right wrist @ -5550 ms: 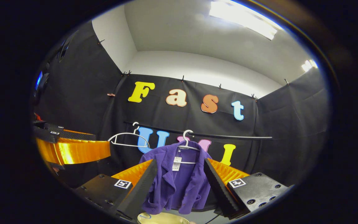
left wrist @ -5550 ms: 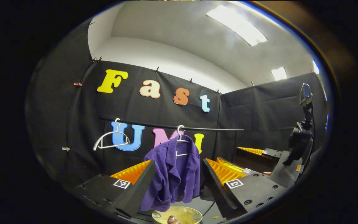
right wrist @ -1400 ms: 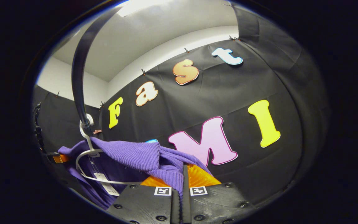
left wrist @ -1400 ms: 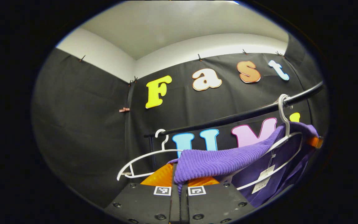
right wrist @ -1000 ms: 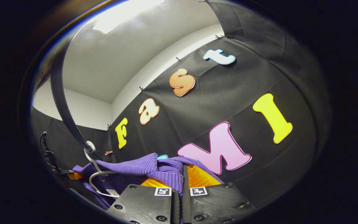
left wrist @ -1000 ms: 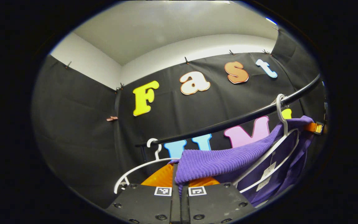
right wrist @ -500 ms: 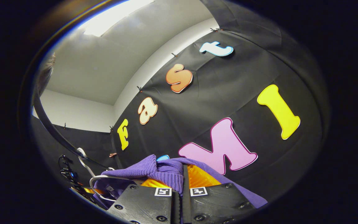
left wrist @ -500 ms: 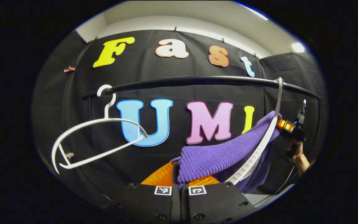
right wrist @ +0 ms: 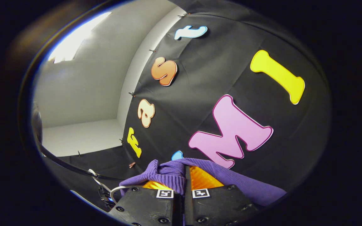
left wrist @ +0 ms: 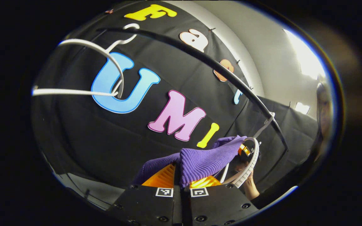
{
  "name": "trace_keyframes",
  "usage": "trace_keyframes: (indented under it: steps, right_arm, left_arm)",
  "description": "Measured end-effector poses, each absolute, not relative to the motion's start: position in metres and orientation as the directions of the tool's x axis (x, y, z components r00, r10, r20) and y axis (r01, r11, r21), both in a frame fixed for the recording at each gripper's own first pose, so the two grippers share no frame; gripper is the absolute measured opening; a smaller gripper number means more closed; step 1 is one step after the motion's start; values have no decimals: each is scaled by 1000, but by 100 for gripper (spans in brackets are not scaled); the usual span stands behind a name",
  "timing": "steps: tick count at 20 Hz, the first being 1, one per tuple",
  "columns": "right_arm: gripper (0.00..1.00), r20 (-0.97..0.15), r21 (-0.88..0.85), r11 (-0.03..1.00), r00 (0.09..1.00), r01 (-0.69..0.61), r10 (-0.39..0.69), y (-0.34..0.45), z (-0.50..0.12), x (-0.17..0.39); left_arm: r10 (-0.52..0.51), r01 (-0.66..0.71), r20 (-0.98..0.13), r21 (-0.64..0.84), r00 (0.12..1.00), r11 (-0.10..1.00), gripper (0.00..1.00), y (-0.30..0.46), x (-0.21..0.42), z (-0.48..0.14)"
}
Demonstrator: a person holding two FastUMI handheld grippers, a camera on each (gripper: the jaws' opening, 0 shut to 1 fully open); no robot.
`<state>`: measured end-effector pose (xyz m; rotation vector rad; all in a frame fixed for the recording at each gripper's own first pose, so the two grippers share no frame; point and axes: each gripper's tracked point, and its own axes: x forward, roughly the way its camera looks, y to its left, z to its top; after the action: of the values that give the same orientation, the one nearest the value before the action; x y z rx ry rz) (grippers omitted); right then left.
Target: Grasp the clothes on the hanger with both hands and then place them into the laundry hamper below.
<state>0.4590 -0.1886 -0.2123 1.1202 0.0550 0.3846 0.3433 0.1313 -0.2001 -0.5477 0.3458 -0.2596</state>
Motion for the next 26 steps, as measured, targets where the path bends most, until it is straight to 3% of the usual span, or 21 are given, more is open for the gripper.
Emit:
trace_keyframes:
  steps: [4,9,16,21,26]
  right_arm:
    - [7,118,858,437,932,-269,342,-180,-208,454]
    - [7,100,859,435,923,-269,372,-170,-209,449]
    - [7,106,861,416,904,-291,415,-154,-213,446]
    - [7,54,865,454,938,-215,342,-186,-238,453]
    - [7,-100,827,559,960,-65,260,-213,-294,454]
  left_arm:
    - [-257,96,-259,-506,931,857,6,147,345,-200]
    - [-182,40,-349,-376,919,926,5,156,323,-193]
    - [-87,13,-564,-133,821,991,5,149,281,-233]
    - [-86,-57,-506,-260,858,964,6,115,294,-264]
    - [-80,-116,-496,-351,865,929,5,69,292,-293]
